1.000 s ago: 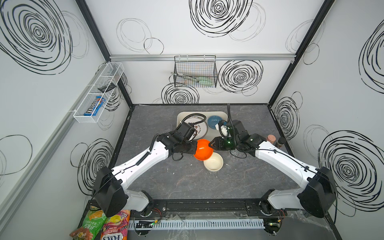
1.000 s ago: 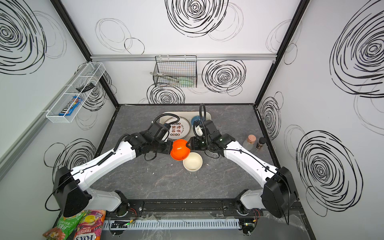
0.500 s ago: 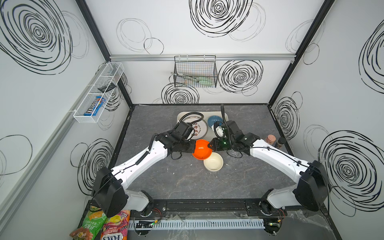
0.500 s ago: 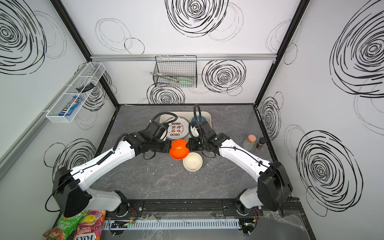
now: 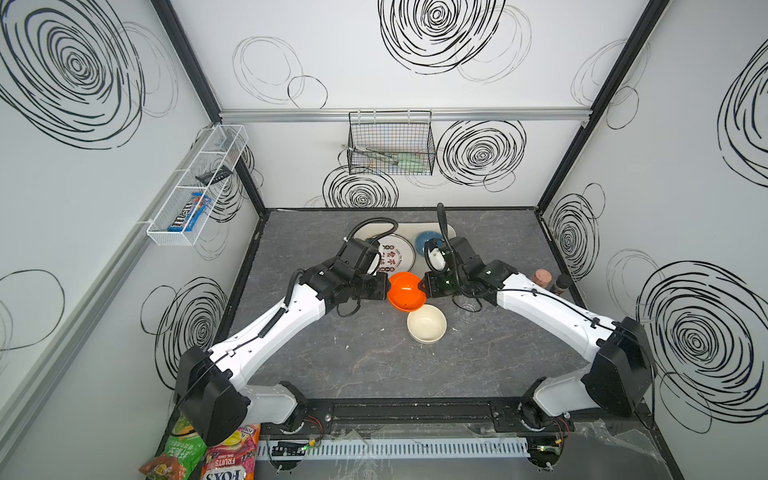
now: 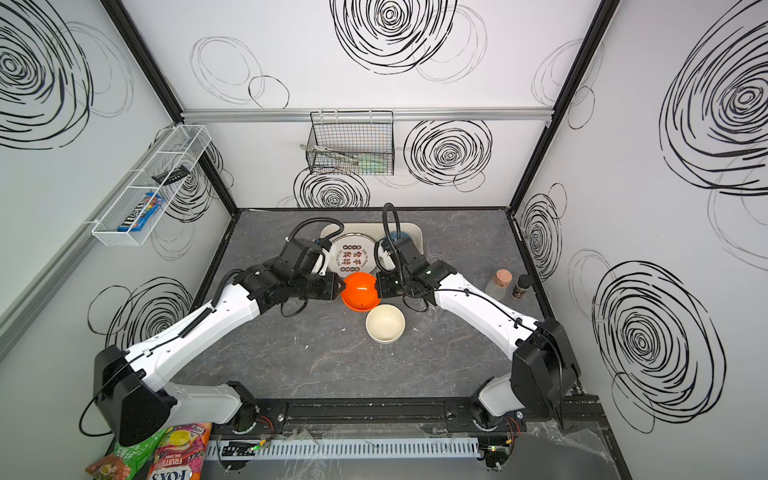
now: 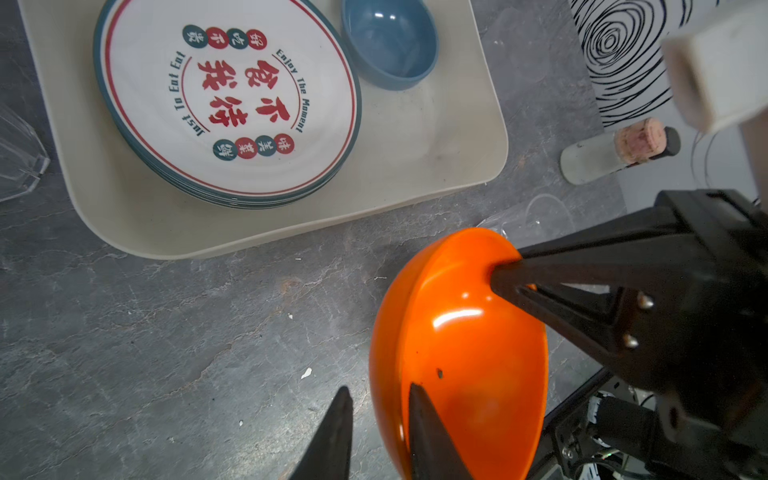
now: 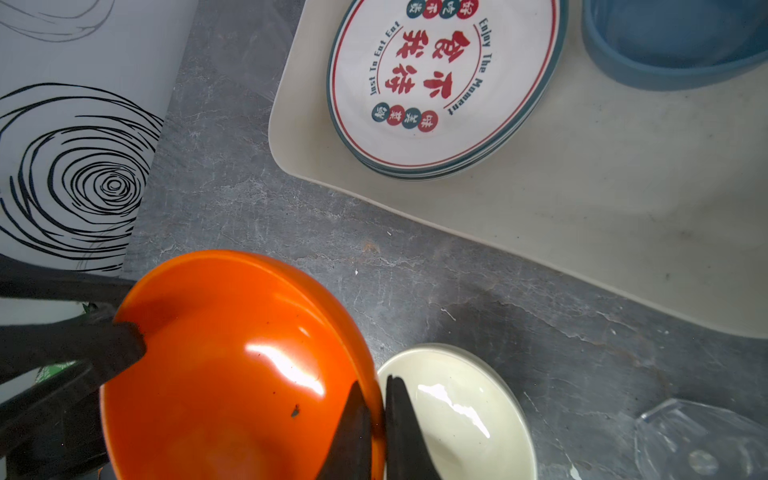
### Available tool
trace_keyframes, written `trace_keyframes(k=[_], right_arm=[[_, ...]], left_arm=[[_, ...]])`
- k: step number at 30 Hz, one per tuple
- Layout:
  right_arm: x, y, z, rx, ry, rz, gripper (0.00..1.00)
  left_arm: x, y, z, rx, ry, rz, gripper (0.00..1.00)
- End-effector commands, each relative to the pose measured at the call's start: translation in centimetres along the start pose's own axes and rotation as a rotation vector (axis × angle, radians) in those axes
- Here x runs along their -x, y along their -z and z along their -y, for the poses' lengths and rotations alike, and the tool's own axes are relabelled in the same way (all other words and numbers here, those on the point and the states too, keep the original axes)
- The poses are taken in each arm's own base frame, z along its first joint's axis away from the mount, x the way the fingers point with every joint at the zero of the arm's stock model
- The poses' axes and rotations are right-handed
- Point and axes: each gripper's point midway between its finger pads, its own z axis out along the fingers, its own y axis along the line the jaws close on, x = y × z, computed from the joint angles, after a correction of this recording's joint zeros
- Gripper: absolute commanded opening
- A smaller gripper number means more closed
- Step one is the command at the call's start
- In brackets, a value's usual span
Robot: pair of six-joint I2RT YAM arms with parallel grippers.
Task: Place the mixed dishes into the plastic bin
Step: 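Carry the orange bowl into the bin with the right gripper while the left withdraws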
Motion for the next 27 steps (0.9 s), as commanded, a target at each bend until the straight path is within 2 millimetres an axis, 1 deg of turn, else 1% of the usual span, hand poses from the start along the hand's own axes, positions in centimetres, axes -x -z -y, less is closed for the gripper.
trace_keyframes(k=[1, 6, 11, 13, 18, 27], right_arm=[[1.7, 0.6, 0.3, -0.042, 0.019, 0.041, 0.0], [2.6, 0.4, 1.1, -0.099, 0.031, 0.049, 0.0], [4.2, 0.3, 2.3, -0.14, 0.021, 0.065, 0.0], [5.0, 0.3, 3.2, -0.156, 0.007, 0.073, 0.0], [7.5, 0.4, 5.4, -0.197, -0.033, 0.097, 0.0], [11.5, -0.6, 10.2, -0.287, -0.115, 0.122, 0.0]], left_arm=[[0.0, 0.8, -1.0, 0.01, 0.029, 0.013, 0.31], [0.4, 1.8, -1.6, 0.01, 0.047, 0.041, 0.38], [0.3, 2.7, -2.4, 0.01, 0.072, 0.065, 0.46], [0.1, 3.1, -2.8, 0.004, 0.089, 0.077, 0.52], [-0.8, 3.7, -3.9, -0.013, 0.133, 0.099, 0.58], [-2.2, 4.7, -5.4, -0.028, 0.193, 0.116, 0.62]])
